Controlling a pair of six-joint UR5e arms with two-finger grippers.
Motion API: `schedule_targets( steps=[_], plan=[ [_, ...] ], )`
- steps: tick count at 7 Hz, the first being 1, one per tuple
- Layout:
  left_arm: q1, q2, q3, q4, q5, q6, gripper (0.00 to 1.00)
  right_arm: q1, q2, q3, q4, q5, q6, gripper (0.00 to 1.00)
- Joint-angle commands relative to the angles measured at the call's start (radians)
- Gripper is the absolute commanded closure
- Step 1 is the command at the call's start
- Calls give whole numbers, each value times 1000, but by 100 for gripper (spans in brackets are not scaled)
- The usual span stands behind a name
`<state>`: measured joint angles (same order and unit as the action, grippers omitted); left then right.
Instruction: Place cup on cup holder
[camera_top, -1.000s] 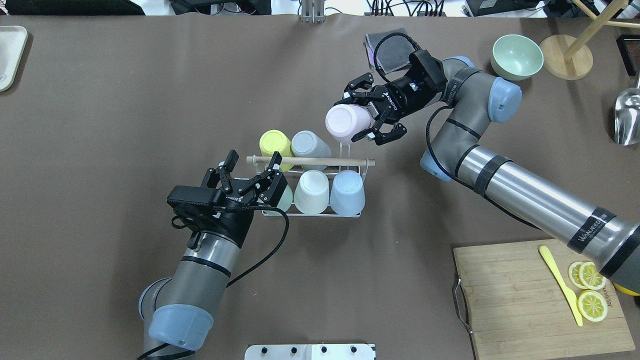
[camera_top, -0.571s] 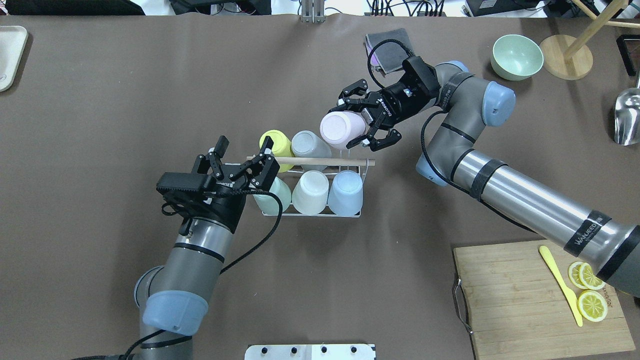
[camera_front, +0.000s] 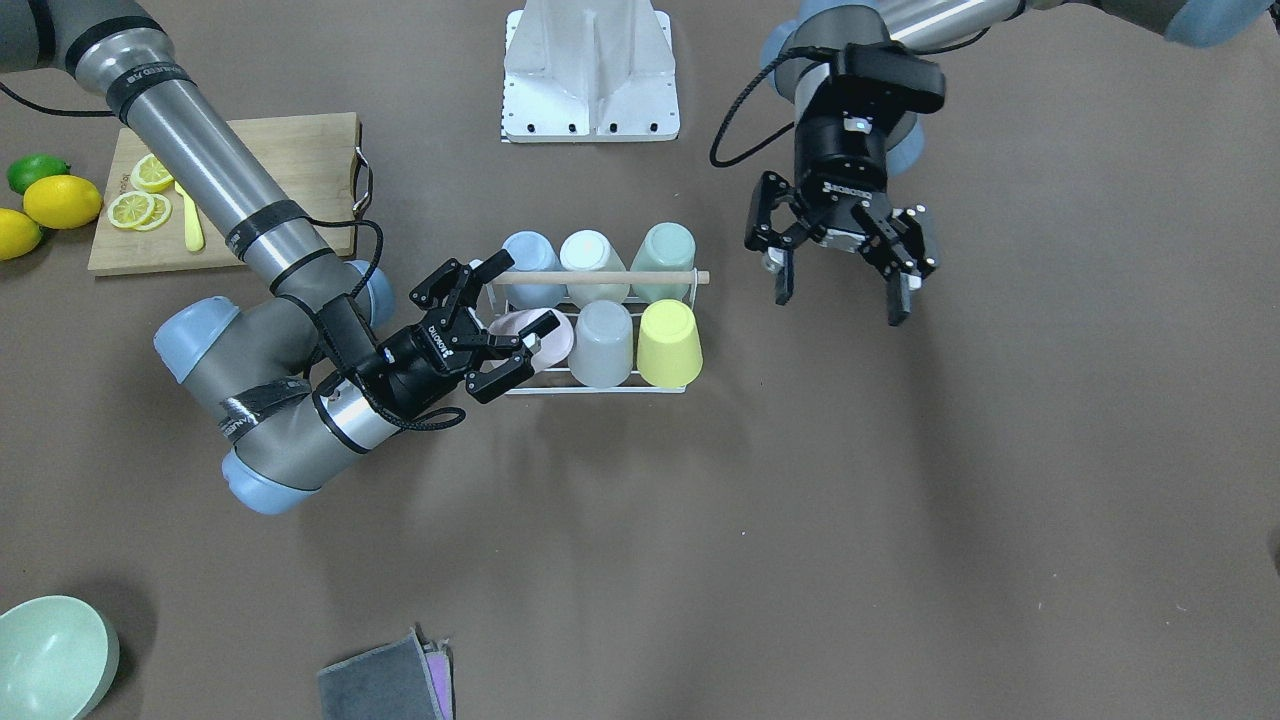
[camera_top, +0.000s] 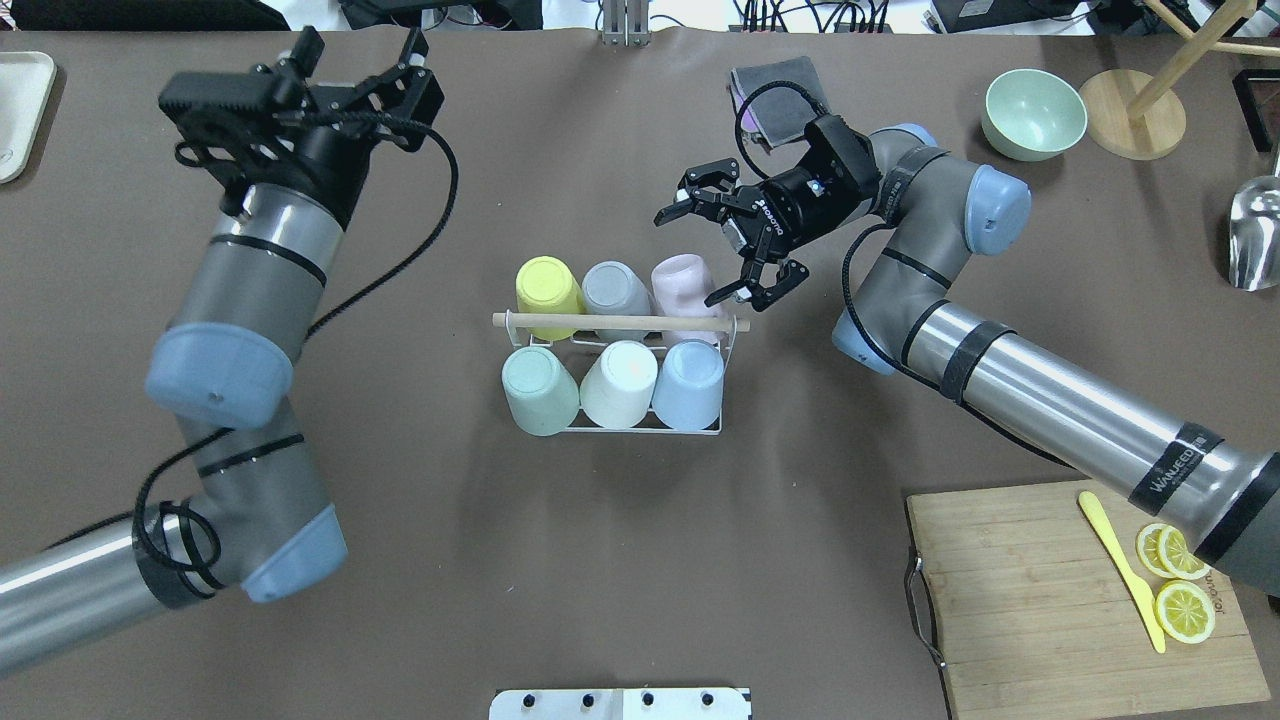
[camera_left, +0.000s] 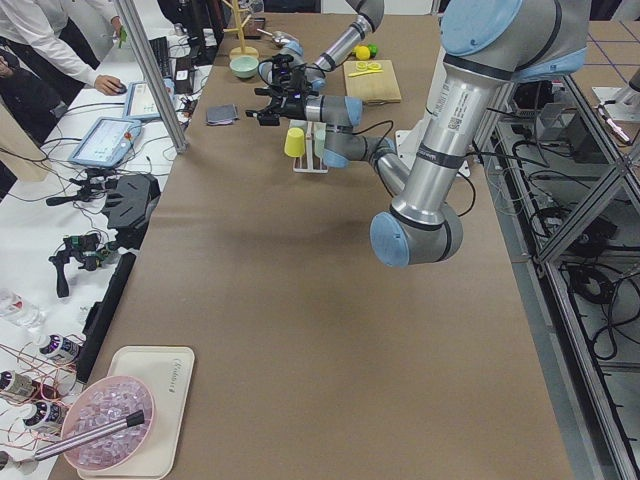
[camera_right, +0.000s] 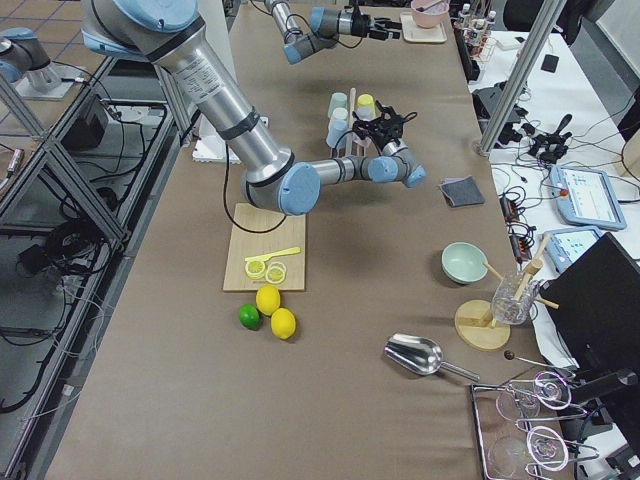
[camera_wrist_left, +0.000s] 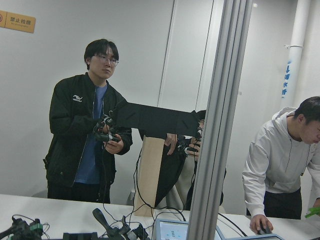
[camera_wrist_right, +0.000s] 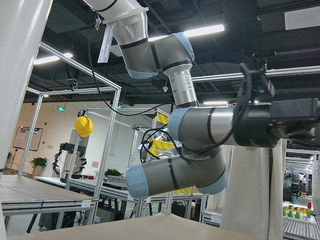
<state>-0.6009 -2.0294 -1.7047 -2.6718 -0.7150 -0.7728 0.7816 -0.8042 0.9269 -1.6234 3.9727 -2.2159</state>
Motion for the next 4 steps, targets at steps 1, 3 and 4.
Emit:
schedule_targets(
  steps=[1, 3, 4],
  plan=[
    [-130, 8, 2, 329, -114, -107, 2, 31, -3, 9, -37, 19, 18, 0],
    [-195, 31, -1, 504, -356, -174, 2, 103, -16, 23, -98, 113, 206, 1],
    [-221, 49, -1, 565, -465, -174, 2, 122, -21, 23, -116, 118, 428, 1]
  ],
)
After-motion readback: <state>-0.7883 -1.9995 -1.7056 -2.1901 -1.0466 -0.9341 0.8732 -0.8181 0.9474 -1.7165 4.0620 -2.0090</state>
